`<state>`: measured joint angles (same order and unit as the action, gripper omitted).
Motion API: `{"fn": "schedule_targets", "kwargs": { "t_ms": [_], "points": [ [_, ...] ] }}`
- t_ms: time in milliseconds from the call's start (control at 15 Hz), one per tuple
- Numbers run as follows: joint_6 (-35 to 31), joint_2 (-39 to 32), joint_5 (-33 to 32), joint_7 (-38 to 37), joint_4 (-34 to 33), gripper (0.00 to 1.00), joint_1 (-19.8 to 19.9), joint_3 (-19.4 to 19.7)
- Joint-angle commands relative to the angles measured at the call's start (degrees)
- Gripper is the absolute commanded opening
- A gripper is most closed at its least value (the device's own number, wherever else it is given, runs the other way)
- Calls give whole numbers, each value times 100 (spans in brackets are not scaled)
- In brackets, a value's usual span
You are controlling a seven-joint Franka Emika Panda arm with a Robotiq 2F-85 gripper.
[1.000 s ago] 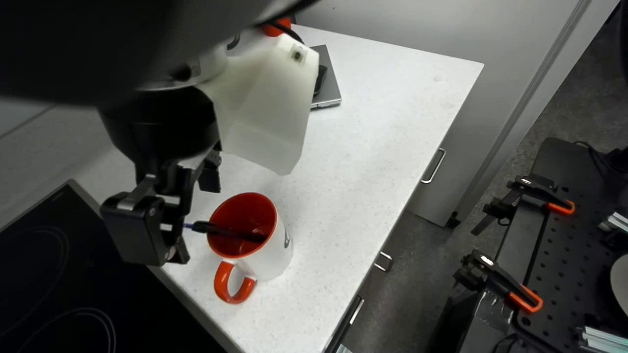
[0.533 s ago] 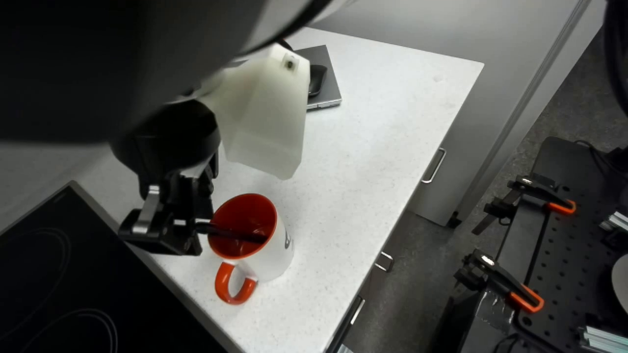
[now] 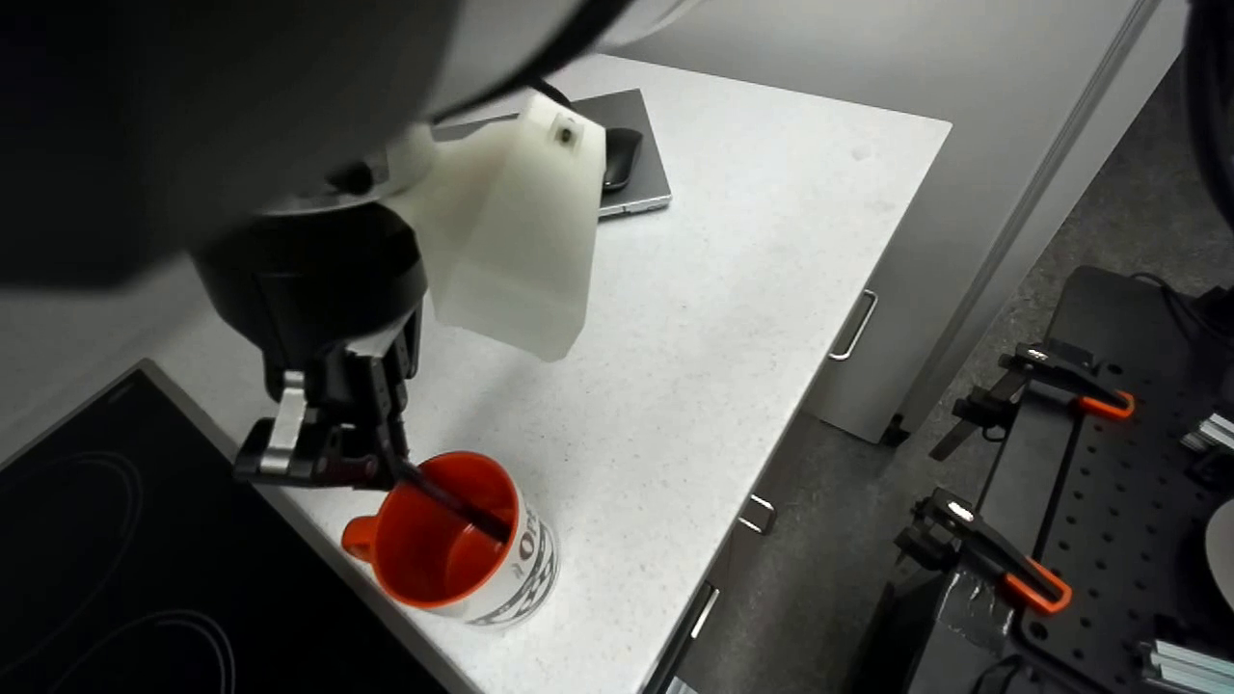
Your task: Pick up the pen from the mug cup and put it on the table.
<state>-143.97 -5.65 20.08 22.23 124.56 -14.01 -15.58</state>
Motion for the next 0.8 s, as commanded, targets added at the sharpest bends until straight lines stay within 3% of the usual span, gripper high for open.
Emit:
{"fn": "schedule_targets", "kwargs": {
  "t_ms": [0,733],
  "points": [
    [-141,444,459,49,190,3,99,-50],
    [-471,1757,961,-578,737,3,-18,417]
  ]
}}
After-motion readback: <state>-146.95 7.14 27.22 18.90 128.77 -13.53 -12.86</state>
